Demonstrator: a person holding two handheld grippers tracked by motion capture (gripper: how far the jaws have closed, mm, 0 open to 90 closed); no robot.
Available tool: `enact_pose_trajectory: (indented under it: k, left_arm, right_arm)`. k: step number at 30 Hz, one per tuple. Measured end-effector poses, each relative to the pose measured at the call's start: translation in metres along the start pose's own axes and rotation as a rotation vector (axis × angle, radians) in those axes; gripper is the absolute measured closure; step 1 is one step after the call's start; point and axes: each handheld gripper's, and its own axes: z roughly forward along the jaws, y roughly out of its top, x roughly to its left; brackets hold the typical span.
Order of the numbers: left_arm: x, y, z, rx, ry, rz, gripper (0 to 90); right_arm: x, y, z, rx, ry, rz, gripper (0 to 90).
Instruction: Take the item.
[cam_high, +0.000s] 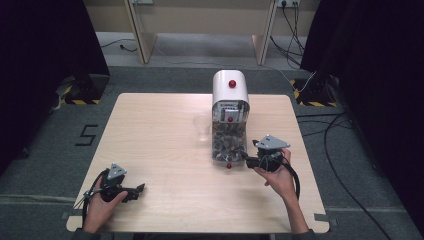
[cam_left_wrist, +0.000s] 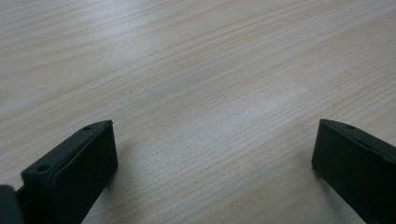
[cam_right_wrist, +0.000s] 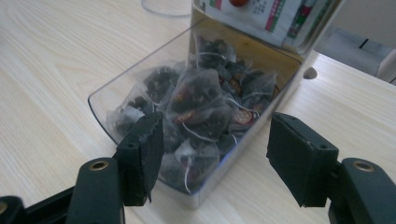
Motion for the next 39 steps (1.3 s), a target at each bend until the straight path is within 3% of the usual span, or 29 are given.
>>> enact_pose_trajectory:
  k: [19,39]
  left_arm:
    - [0.000,0.000,0.000,0.001,0.000,0.001,0.0]
    - [0.000,0.001,0.001,0.002,-0.001,0.002,0.0]
  right_arm:
    - [0.008,0.018,0.030,0.009,0.017,-0.013,36.4]
    - [0.008,0.024,0.061,0.032,0.020,0.015,34.9]
